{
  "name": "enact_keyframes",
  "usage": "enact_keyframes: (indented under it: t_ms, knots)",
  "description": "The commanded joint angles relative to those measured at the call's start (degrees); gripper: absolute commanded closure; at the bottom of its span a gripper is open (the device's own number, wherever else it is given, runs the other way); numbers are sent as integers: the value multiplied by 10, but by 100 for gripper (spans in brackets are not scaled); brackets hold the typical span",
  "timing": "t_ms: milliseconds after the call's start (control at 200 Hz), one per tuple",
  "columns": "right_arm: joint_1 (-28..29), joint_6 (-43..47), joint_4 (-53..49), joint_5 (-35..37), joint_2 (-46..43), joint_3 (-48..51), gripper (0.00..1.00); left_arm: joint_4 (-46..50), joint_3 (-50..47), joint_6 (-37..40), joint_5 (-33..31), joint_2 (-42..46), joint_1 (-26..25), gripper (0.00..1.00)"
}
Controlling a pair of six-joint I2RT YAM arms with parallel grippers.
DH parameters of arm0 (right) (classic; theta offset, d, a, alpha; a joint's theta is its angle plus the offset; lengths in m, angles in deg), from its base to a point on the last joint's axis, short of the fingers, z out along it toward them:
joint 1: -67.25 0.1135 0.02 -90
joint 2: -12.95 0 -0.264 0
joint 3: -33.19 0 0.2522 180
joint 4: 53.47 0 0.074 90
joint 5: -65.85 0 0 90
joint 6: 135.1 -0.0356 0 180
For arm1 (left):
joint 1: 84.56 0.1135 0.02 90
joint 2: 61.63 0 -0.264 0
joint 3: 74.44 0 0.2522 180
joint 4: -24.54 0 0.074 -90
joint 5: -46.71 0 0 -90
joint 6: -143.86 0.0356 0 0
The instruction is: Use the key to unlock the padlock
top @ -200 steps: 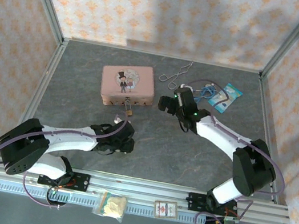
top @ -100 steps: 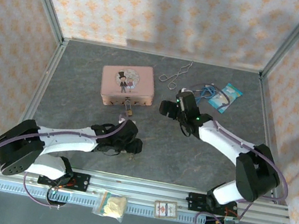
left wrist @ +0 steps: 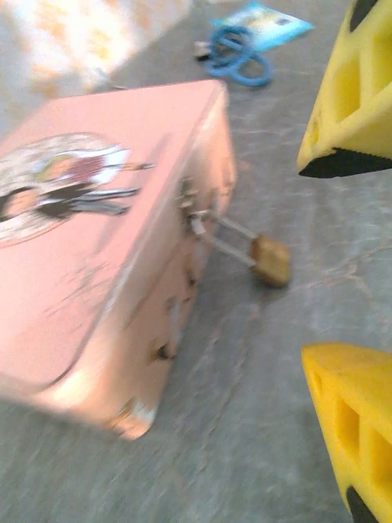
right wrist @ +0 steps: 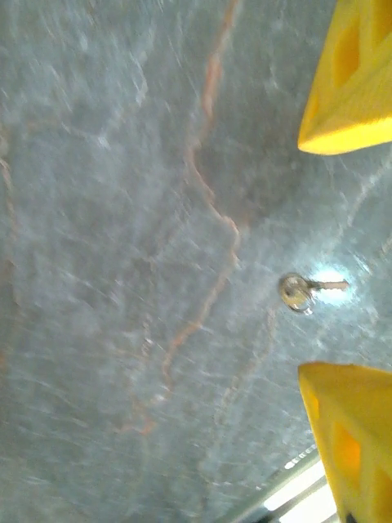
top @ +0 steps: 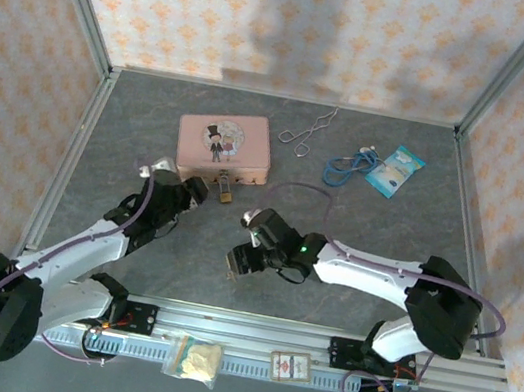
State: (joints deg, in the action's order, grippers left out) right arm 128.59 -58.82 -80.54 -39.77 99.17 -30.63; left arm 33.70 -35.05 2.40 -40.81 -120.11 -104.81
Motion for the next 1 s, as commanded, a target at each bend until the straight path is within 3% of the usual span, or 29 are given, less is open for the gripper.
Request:
enact_keyframes:
  t_ms: [0,280,761,921,996]
  knots:
    - [33,39,-70,30,39,-53,37,-85,-26,-17,6,8,34,44]
    - [80,89,-153,90,147,-143,47,-109,-42,-16,21,6,62,41]
    - [105,90,-156,140,201,-165,56,-118,-75,-28,42,30,96,41]
    - [105,72,-153,173,218,-172,64,-114,-77,-27,44,34,97,41]
    - [104,54,-152,188,229,-175,74,-115,-79,-29,45,37,97,41]
